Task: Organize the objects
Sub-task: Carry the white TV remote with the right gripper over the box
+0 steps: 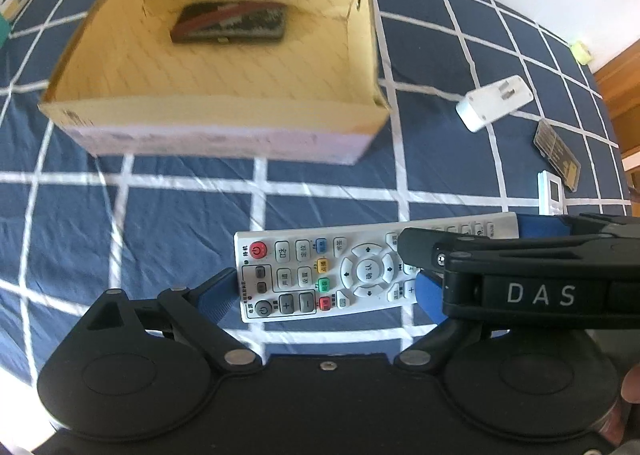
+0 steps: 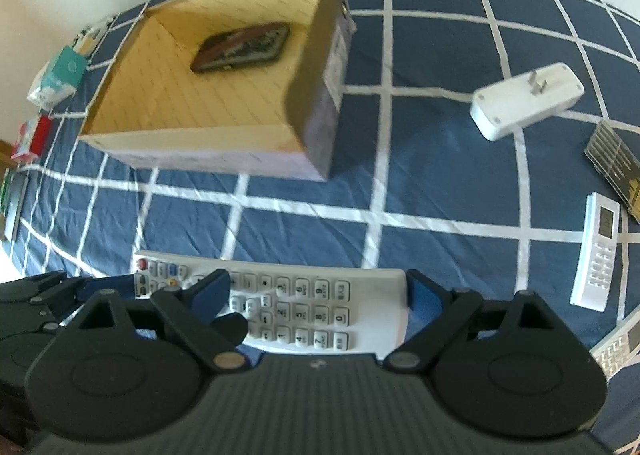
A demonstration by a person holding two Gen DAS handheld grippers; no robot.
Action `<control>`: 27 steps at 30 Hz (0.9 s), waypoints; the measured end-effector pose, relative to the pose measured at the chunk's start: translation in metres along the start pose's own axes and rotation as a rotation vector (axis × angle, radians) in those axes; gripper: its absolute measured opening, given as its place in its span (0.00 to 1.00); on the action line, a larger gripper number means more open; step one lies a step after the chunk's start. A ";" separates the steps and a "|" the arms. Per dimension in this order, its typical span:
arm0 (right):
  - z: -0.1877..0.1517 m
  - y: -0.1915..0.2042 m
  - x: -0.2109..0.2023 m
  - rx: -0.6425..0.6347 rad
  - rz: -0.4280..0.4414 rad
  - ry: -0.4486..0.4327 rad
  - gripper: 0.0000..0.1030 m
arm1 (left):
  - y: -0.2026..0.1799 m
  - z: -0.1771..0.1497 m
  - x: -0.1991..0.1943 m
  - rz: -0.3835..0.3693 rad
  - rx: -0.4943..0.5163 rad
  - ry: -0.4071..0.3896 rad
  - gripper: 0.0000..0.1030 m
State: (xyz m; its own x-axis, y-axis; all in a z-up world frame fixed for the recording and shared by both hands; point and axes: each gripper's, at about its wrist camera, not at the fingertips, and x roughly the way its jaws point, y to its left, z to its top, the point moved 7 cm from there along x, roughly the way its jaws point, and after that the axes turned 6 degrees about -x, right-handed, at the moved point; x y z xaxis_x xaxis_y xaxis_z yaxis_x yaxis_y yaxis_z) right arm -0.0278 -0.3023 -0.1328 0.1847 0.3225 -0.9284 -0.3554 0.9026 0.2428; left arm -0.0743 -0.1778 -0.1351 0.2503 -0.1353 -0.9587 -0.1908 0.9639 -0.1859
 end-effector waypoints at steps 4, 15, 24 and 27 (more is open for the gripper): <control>0.014 0.017 0.000 0.029 -0.007 -0.027 0.90 | 0.015 0.016 -0.009 0.001 0.035 -0.014 0.90; 0.049 0.063 0.003 0.047 -0.016 -0.079 0.90 | 0.059 0.058 -0.026 -0.002 0.070 -0.053 0.90; 0.086 0.086 0.010 0.042 -0.016 -0.107 0.90 | 0.081 0.096 -0.032 -0.002 0.078 -0.088 0.90; 0.101 0.090 0.015 0.044 -0.018 -0.116 0.90 | 0.087 0.112 -0.029 -0.005 0.082 -0.093 0.90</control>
State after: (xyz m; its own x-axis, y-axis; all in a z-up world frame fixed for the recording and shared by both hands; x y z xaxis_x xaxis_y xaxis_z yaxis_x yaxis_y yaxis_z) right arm 0.0354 -0.1879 -0.0968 0.2965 0.3347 -0.8945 -0.3109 0.9194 0.2410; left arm 0.0080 -0.0649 -0.0994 0.3390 -0.1218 -0.9329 -0.1123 0.9793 -0.1687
